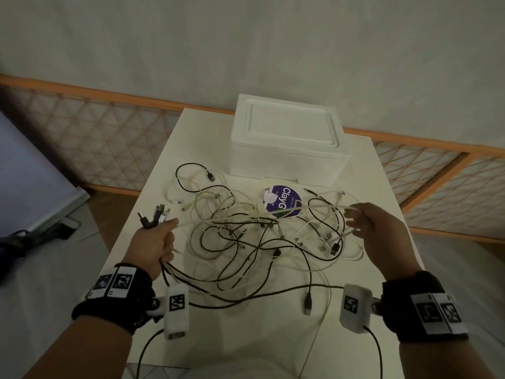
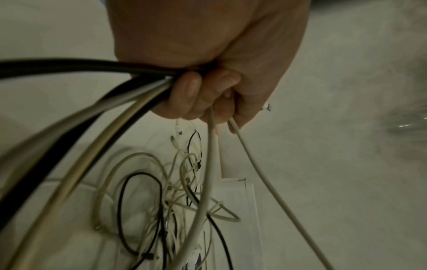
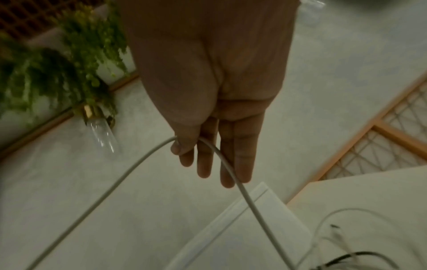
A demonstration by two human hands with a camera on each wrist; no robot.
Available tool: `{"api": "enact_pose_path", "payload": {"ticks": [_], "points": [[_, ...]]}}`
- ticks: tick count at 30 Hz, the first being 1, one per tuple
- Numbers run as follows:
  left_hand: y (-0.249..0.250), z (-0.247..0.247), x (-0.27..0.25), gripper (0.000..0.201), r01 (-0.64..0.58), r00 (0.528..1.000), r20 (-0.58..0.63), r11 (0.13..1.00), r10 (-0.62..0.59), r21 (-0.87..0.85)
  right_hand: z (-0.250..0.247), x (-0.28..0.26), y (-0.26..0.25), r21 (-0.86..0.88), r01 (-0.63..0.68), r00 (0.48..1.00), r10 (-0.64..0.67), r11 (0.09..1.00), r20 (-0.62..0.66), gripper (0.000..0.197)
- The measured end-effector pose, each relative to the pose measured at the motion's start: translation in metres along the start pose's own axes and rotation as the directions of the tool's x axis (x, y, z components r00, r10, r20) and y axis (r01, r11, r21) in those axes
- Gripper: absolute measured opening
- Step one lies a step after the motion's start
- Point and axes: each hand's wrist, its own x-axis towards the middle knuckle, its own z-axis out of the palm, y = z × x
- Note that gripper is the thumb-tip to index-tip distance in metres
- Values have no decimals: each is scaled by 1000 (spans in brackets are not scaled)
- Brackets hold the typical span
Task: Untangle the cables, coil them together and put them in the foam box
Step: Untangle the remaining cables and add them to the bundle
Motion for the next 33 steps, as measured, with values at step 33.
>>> {"api": "enact_pose_path", "payload": {"ticks": [33], "points": [[-11, 34, 8, 22, 33, 999, 29, 988, -38, 151, -14, 9, -30, 244, -98, 994, 85, 965, 65, 38]]}}
